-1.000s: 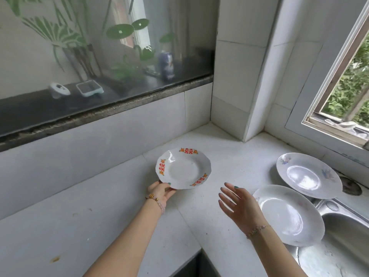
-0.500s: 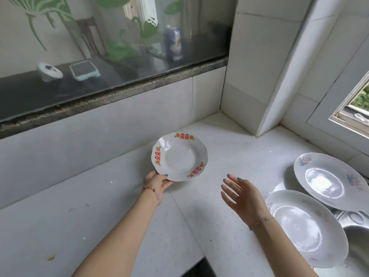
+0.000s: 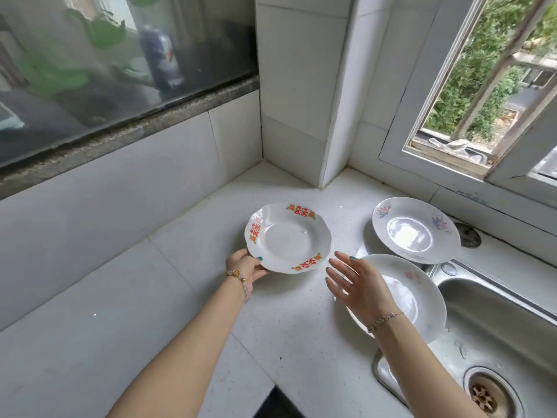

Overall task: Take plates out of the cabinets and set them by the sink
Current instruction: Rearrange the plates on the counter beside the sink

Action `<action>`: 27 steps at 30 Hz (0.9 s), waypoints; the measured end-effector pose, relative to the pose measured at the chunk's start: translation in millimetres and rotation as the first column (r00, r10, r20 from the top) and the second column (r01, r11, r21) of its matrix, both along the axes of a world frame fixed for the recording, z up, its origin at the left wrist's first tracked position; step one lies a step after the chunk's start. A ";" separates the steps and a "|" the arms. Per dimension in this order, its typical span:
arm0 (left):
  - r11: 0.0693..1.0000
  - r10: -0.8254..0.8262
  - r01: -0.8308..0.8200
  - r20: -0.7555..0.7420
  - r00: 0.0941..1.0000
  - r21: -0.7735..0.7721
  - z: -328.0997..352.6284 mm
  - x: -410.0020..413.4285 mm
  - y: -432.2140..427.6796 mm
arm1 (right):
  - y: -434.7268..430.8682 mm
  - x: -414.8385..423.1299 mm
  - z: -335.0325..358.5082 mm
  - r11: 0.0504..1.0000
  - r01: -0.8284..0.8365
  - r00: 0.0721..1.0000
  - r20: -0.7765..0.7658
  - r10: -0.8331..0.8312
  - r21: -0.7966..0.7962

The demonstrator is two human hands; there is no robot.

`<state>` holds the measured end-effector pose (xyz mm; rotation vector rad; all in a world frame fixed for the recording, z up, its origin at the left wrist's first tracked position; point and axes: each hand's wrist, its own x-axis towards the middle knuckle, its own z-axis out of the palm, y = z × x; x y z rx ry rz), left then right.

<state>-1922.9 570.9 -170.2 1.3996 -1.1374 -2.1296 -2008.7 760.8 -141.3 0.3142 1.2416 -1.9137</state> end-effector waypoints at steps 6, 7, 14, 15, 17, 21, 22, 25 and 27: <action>0.998 -0.053 0.054 -0.033 0.998 0.042 4.6 -42.6 21.2 | 13.3 -21.1 -0.5 0.998 0.064 0.998 0.003 -0.064 0.005; 0.997 -0.060 0.062 -0.032 0.998 0.046 5.3 -48.3 22.7 | 14.7 -25.0 -0.3 0.997 0.074 0.997 0.002 -0.074 0.005; 0.992 -0.107 0.107 -0.002 0.994 0.064 5.4 -78.5 26.3 | 20.7 -48.3 -4.4 0.993 0.118 0.993 0.016 -0.118 0.008; 0.992 -0.111 0.111 0.002 0.994 0.065 4.7 -80.7 26.6 | 21.1 -50.7 -5.5 0.992 0.125 0.992 0.018 -0.125 0.010; 0.991 -0.119 0.118 0.010 0.993 0.066 3.6 -83.6 26.8 | 21.6 -54.1 -7.2 0.990 0.138 0.990 0.022 -0.138 0.006; 0.989 -0.139 0.137 0.038 0.990 0.049 -1.0 -87.6 26.4 | 22.1 -58.7 -9.4 0.987 0.162 0.987 0.025 -0.162 0.007; 0.989 -0.141 0.140 0.042 0.989 0.045 -2.2 -88.4 26.0 | 22.4 -59.6 -9.8 0.986 0.166 0.986 0.026 -0.166 0.006; 0.988 -0.150 0.148 0.048 0.987 0.050 -6.4 -89.2 24.4 | 24.6 -61.4 -11.8 0.985 0.172 0.985 0.029 -0.172 0.002; 0.987 -0.158 0.156 0.056 0.986 0.051 -8.9 -88.9 23.9 | 25.9 -61.9 -12.9 0.985 0.173 0.984 0.030 -0.173 0.002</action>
